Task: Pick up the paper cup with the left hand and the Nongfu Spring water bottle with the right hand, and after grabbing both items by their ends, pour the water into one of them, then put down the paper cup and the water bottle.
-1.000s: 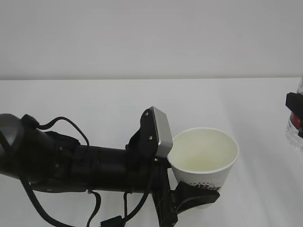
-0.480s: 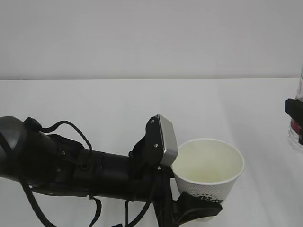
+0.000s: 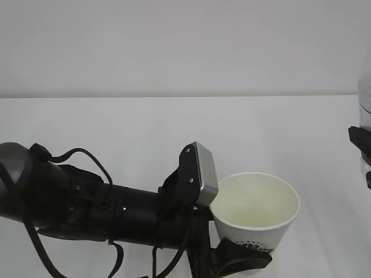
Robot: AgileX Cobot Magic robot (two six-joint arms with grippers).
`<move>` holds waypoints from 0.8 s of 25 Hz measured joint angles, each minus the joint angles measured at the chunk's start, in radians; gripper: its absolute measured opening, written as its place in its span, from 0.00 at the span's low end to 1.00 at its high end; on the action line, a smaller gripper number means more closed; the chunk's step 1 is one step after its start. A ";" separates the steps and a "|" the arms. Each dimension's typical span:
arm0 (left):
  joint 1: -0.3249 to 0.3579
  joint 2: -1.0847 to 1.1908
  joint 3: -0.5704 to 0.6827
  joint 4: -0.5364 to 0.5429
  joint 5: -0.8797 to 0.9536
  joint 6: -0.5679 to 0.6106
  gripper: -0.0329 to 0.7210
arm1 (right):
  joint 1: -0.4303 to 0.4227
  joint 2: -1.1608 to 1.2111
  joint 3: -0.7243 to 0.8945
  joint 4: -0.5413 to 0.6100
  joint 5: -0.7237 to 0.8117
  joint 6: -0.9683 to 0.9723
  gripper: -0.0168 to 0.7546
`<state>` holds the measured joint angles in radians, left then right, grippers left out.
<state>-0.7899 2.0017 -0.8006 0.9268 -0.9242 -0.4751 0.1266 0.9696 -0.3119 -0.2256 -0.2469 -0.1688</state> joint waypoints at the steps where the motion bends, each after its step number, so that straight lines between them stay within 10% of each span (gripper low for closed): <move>1: 0.000 0.000 0.000 0.010 0.000 0.000 0.72 | 0.000 0.000 0.000 0.000 0.000 -0.016 0.59; 20: 0.000 0.002 0.000 0.024 0.000 -0.002 0.72 | 0.000 -0.002 0.002 -0.002 0.002 -0.256 0.59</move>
<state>-0.7899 2.0034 -0.8006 0.9510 -0.9242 -0.4774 0.1266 0.9681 -0.3103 -0.2273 -0.2454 -0.4252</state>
